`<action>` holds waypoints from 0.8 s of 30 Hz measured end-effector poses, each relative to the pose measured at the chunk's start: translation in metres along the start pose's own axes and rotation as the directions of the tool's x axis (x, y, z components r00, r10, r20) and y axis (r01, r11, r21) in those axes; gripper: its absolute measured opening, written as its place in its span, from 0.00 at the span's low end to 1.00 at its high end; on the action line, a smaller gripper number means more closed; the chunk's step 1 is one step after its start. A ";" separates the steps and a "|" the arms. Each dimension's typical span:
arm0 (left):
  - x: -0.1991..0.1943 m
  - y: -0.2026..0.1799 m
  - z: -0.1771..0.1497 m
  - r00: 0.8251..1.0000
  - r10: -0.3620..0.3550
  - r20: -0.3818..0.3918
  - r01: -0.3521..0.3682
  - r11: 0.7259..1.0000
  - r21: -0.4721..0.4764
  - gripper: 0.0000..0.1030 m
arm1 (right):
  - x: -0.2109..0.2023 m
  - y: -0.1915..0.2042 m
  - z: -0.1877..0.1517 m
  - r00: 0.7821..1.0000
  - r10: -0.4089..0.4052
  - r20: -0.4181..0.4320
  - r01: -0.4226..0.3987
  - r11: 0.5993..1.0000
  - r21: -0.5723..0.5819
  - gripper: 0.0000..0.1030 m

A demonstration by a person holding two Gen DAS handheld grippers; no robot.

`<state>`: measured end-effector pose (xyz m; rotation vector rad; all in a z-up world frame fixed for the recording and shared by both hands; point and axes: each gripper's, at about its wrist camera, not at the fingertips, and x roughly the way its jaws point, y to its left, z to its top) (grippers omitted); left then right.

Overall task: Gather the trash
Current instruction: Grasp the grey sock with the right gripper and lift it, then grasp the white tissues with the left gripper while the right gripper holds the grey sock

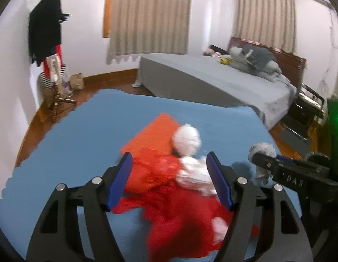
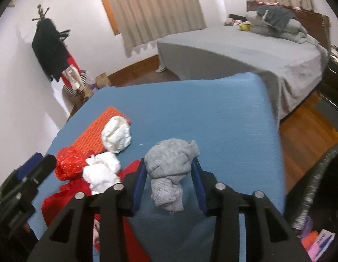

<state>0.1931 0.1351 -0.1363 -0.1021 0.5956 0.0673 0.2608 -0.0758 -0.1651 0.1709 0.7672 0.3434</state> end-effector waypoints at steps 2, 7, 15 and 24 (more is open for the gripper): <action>0.005 -0.011 -0.004 1.000 -0.020 -0.014 0.020 1.000 0.011 0.65 | -0.005 -0.006 0.000 1.000 -0.010 0.005 0.010 1.000 0.010 0.39; 0.022 -0.033 -0.012 0.998 -0.038 -0.050 0.040 0.999 0.035 0.60 | -0.016 -0.016 -0.002 0.999 -0.029 0.020 0.029 0.999 0.021 0.39; 0.049 -0.049 -0.023 0.993 0.002 -0.114 0.004 0.999 0.049 0.56 | -0.022 -0.022 -0.008 0.999 -0.027 0.020 0.027 0.999 0.030 0.39; 0.046 -0.045 -0.022 0.994 -0.007 -0.107 0.010 0.999 0.032 0.28 | -0.027 -0.021 -0.016 1.000 -0.016 0.018 0.016 1.000 0.019 0.39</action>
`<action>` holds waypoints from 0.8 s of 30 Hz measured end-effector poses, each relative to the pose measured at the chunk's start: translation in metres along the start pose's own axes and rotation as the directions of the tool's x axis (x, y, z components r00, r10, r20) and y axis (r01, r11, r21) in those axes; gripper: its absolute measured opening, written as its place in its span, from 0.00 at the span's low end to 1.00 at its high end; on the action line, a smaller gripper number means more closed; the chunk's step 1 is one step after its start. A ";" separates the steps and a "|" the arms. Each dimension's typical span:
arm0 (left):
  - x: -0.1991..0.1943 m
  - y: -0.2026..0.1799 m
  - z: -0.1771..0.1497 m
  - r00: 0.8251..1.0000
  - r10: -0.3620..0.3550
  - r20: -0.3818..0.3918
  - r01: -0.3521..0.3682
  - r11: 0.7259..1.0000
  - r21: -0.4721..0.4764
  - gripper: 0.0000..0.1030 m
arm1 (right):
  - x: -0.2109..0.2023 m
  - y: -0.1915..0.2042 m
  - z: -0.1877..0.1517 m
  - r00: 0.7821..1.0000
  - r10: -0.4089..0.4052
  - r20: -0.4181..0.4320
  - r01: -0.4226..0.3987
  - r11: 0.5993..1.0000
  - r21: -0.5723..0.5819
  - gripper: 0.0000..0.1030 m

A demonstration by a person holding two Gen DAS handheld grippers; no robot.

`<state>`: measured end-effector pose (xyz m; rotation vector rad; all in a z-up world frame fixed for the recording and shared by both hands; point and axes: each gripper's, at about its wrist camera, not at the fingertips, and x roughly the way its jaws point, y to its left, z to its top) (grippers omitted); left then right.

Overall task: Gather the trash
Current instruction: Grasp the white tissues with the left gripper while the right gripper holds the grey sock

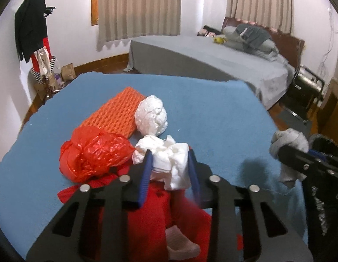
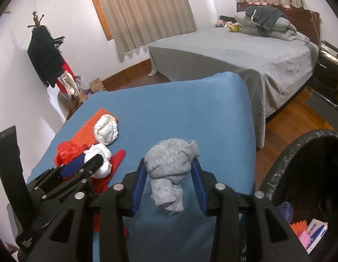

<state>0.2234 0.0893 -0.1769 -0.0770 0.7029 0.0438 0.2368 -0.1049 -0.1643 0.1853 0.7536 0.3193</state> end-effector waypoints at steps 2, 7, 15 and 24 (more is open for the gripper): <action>-0.005 0.002 0.001 1.000 -0.022 0.019 0.022 1.000 -0.010 0.27 | -0.003 0.000 0.000 1.000 0.002 0.004 -0.002 1.000 -0.004 0.39; -0.031 0.000 0.007 0.994 -0.052 0.100 0.052 0.999 -0.002 0.27 | -0.013 0.003 -0.003 1.000 0.001 0.020 -0.001 1.000 -0.015 0.39; -0.071 0.001 0.006 0.984 -0.060 0.167 0.059 0.998 0.012 0.27 | -0.033 0.002 -0.011 0.999 0.015 0.034 -0.014 1.000 -0.022 0.39; -0.101 -0.003 0.001 0.979 -0.072 0.189 0.068 0.997 0.027 0.27 | -0.062 0.008 -0.014 0.997 0.031 0.065 -0.028 0.999 -0.040 0.39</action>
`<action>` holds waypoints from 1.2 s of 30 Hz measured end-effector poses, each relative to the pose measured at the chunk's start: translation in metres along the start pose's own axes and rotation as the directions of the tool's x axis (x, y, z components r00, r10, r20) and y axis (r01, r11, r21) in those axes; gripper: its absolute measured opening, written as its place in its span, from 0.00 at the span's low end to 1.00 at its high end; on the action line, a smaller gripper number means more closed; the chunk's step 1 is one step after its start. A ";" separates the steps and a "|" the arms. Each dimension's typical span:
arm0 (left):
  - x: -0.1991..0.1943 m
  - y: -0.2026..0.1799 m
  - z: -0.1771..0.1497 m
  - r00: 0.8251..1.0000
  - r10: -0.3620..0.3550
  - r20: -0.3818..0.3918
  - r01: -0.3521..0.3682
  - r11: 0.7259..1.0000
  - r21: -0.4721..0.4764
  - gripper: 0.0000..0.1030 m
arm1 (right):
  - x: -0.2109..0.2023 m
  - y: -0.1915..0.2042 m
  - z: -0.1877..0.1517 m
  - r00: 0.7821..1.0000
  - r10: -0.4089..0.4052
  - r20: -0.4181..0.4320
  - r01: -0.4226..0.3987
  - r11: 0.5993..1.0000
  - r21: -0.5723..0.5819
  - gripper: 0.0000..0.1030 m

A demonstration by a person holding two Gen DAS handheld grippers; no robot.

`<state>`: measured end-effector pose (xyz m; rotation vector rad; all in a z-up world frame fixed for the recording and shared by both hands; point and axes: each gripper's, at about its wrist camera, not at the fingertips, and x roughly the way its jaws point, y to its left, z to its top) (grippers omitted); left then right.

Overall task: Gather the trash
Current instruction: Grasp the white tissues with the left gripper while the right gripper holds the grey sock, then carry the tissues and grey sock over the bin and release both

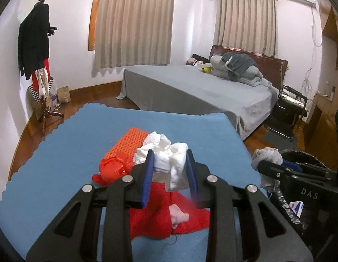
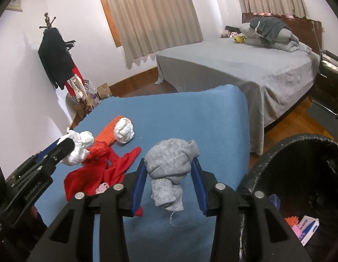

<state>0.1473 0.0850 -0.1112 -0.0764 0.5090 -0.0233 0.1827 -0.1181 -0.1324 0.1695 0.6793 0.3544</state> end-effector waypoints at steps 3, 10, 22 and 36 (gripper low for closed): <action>-0.009 -0.004 -0.001 1.000 -0.016 0.009 0.016 1.000 0.017 0.27 | -0.010 0.000 0.001 1.000 0.003 0.014 -0.003 1.000 -0.001 0.39; -0.020 -0.019 -0.001 0.998 -0.064 0.016 0.064 0.997 0.034 0.27 | -0.038 -0.014 0.002 0.998 -0.027 0.053 0.026 1.000 0.011 0.39; -0.025 -0.077 0.002 0.975 -0.223 0.008 0.222 0.971 0.084 0.27 | -0.084 -0.061 -0.007 0.986 -0.144 0.088 0.137 0.987 0.078 0.39; -0.013 -0.159 -0.005 0.922 -0.384 -0.038 0.386 0.911 0.146 0.27 | -0.129 -0.132 -0.029 0.946 -0.313 0.085 0.293 0.937 0.191 0.39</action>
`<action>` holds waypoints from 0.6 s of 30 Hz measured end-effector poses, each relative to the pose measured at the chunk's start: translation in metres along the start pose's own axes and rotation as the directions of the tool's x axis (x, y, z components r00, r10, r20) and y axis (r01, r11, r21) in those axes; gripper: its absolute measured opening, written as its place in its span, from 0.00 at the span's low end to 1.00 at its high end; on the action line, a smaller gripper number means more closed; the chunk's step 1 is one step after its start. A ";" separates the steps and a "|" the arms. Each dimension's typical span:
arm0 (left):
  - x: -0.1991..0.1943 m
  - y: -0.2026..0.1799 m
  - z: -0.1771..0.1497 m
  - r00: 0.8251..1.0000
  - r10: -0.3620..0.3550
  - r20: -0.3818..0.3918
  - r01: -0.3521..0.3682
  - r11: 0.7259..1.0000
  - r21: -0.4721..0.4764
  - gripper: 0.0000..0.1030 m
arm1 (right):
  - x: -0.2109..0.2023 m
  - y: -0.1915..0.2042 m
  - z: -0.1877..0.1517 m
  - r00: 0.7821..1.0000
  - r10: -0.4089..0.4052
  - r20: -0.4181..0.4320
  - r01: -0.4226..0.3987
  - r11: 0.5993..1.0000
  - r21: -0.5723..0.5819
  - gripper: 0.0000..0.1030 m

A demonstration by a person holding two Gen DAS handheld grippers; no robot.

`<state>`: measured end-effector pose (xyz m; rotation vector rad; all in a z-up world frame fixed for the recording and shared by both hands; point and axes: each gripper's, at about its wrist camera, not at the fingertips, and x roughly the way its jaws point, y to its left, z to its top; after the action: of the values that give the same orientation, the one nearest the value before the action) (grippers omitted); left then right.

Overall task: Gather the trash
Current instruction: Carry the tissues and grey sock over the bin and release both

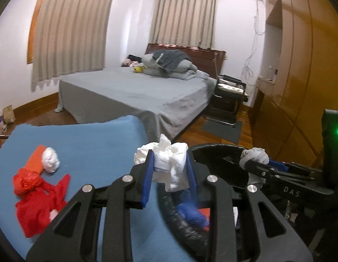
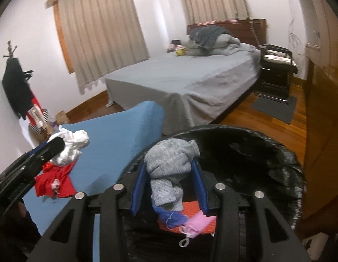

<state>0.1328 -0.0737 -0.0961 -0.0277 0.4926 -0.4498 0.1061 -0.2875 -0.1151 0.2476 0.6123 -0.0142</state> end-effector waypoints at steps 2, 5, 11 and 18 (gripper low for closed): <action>0.008 -0.010 0.001 1.000 -0.023 -0.009 0.023 1.000 0.003 0.27 | -0.001 -0.009 -0.001 1.000 -0.022 0.002 0.022 1.000 0.012 0.39; 0.019 -0.024 0.001 0.998 -0.059 -0.025 0.059 0.998 0.012 0.27 | -0.002 -0.020 -0.004 0.999 -0.048 0.002 0.048 0.998 0.032 0.40; 0.042 -0.044 -0.006 0.990 -0.122 -0.072 0.124 0.992 0.020 0.27 | 0.000 -0.042 -0.011 0.996 -0.090 -0.018 0.091 0.994 0.062 0.41; 0.057 -0.051 -0.016 0.980 -0.160 -0.118 0.164 0.986 0.028 0.41 | 0.002 -0.062 -0.019 0.991 -0.130 -0.037 0.132 0.988 0.084 0.45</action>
<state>0.1496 -0.1428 -0.1293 -0.0053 0.5977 -0.6231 0.0910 -0.3428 -0.1452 0.2917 0.6595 -0.1640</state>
